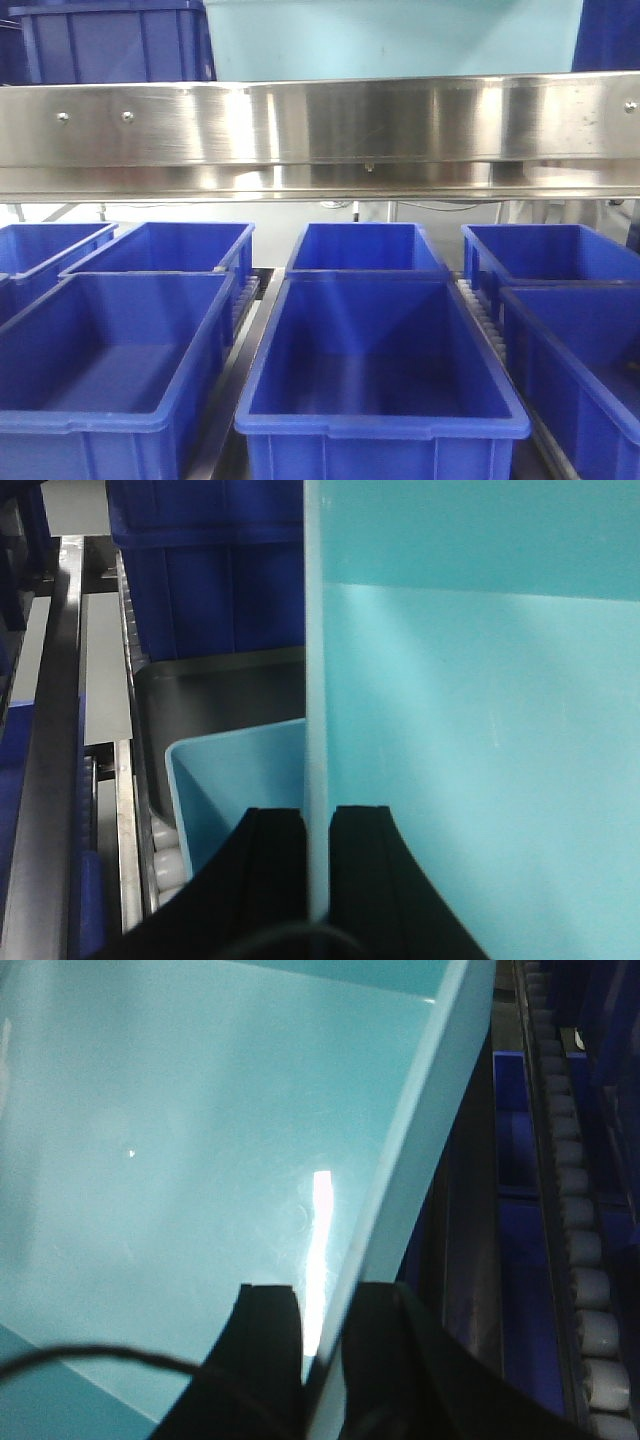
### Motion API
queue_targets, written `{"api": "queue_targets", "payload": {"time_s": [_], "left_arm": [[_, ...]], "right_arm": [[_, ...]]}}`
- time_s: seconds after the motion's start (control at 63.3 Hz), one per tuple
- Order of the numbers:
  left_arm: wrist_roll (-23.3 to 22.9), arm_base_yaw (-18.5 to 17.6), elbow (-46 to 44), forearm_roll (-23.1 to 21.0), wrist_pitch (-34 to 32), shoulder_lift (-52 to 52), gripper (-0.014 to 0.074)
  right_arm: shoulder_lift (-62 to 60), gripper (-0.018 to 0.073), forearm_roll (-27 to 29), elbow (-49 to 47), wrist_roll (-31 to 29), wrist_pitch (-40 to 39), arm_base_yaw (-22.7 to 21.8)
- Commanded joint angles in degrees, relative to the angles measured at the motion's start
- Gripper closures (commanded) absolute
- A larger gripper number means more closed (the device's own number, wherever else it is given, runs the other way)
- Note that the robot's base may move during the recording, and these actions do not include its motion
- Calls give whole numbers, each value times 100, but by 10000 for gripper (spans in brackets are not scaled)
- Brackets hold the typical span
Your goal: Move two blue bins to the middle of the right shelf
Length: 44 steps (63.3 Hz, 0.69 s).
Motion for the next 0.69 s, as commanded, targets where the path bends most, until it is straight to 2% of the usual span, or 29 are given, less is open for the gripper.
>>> {"api": "queue_targets", "payload": {"time_s": [0.0, 0.679], "left_arm": [[-11, -6, -56, -21, -298, -53, 707], [-11, -6, -56, -21, -298, -53, 707]], "right_arm": [[-86, 712, 154, -42, -205, -173, 43], [-86, 712, 154, -42, -205, -173, 43]]}}
